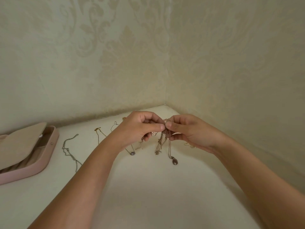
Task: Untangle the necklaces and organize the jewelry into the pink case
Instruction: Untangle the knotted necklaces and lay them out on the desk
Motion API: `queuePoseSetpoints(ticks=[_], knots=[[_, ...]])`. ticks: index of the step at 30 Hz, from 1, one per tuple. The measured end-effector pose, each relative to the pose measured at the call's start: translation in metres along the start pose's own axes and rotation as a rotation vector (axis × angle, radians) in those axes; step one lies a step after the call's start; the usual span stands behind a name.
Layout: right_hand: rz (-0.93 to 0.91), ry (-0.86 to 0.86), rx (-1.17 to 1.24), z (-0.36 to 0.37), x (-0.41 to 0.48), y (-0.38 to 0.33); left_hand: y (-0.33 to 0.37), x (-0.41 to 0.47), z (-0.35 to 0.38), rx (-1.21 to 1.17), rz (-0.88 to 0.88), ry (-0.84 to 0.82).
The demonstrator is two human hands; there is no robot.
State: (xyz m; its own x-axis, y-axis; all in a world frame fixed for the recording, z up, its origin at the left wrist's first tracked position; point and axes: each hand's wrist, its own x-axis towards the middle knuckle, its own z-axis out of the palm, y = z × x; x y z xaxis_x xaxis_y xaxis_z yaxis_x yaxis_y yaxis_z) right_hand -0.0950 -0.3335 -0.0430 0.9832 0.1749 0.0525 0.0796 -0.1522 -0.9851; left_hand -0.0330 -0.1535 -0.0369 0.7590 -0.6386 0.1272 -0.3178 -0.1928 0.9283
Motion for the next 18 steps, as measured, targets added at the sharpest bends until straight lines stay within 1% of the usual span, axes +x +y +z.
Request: queuePoseSetpoints(ticks=[3, 6, 10, 12, 15, 18], knots=[[-0.02, 0.012, -0.053, 0.003, -0.001, -0.001, -0.001, 0.001, 0.004, 0.012, 0.015, 0.045], [-0.064, 0.061, -0.124, 0.004, 0.0, -0.002, -0.001, 0.002, 0.009, -0.069, 0.015, 0.045], [-0.146, 0.232, -0.285, 0.007, 0.001, -0.003, -0.001, 0.002, 0.013, -0.136, -0.024, -0.013], [-0.205, 0.287, -0.289, 0.01, 0.0, -0.004, -0.002, 0.002, 0.012, -0.124, -0.026, -0.034], [-0.264, 0.298, -0.26, 0.006, -0.002, -0.005, -0.002, 0.003, 0.009, -0.067, -0.011, -0.033], [-0.287, 0.282, -0.325, 0.004, -0.004, -0.007, -0.004, 0.003, 0.007, -0.053, 0.007, -0.018]])
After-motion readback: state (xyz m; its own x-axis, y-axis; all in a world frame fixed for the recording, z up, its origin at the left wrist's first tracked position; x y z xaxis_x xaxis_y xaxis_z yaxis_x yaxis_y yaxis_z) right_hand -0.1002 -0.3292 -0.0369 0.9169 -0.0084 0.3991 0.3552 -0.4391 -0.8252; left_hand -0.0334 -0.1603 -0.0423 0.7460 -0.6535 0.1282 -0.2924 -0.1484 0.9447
